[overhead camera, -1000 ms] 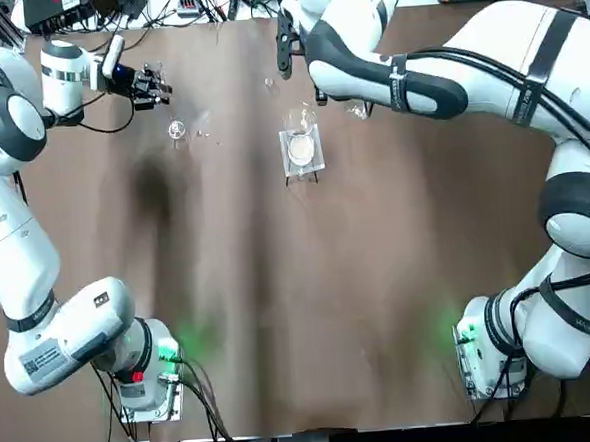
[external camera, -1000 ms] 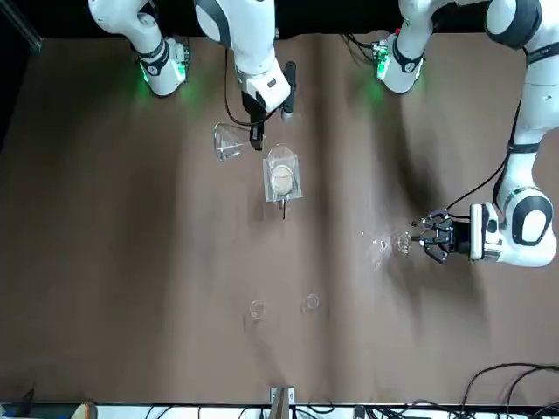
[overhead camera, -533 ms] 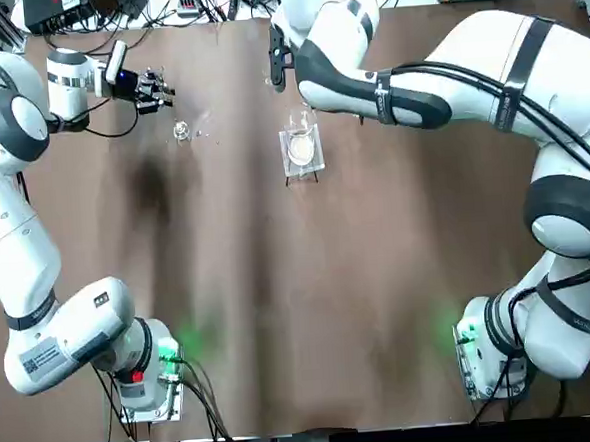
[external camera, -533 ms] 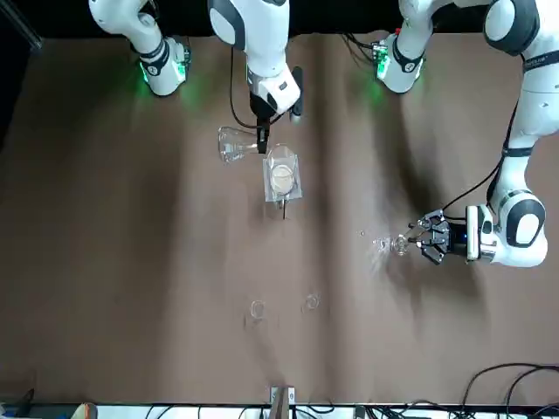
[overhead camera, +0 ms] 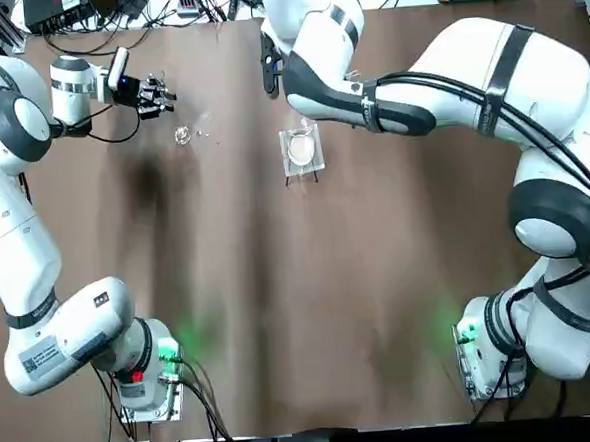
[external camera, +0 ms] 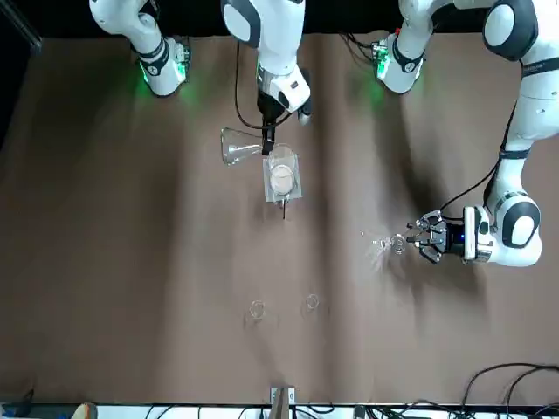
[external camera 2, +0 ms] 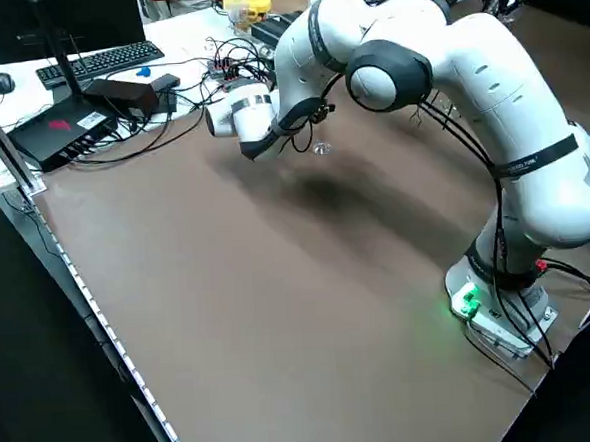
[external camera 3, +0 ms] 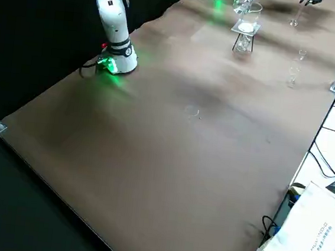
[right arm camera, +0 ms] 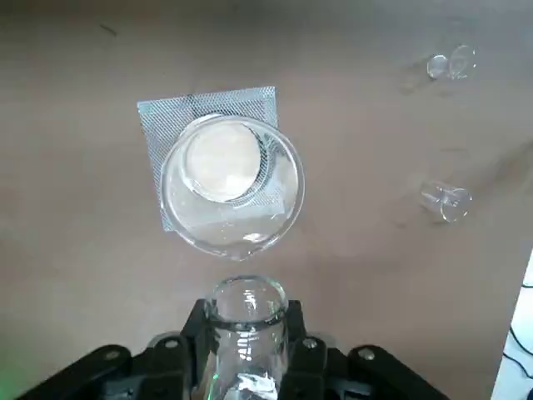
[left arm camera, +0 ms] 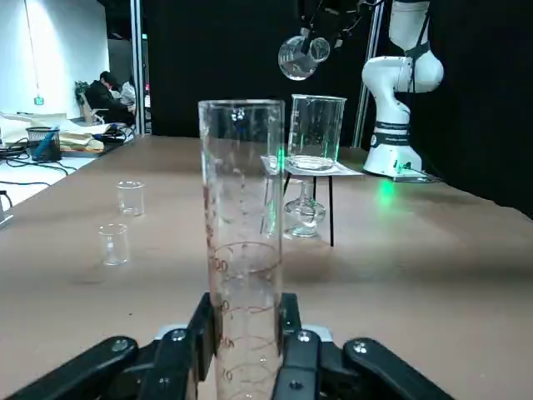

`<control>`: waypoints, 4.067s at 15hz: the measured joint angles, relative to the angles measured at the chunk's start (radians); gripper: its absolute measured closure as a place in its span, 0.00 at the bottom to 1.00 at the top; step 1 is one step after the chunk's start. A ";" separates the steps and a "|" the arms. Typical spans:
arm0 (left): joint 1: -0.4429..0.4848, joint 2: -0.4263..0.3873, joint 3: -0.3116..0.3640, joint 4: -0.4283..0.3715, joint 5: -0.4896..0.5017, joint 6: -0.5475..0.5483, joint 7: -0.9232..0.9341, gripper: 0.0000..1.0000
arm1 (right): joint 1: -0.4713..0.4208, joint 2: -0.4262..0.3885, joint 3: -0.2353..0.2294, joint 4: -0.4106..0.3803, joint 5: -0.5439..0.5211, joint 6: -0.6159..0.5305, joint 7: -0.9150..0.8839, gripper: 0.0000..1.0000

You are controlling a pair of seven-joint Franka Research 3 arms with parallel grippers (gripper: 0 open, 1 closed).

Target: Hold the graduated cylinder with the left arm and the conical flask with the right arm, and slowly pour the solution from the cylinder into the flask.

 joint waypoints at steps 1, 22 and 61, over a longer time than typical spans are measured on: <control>0.000 0.000 0.000 0.000 0.000 0.000 0.000 0.64 | 0.002 0.006 0.000 0.005 -0.007 -0.002 0.000 0.61; 0.155 -0.249 0.042 0.037 0.235 -0.011 -0.147 0.00 | 0.048 0.064 0.000 0.040 -0.138 -0.032 0.001 0.61; -0.136 -0.685 -0.327 0.035 1.218 0.020 -2.371 0.00 | 0.035 0.083 -0.010 0.086 -0.099 -0.056 -0.001 0.61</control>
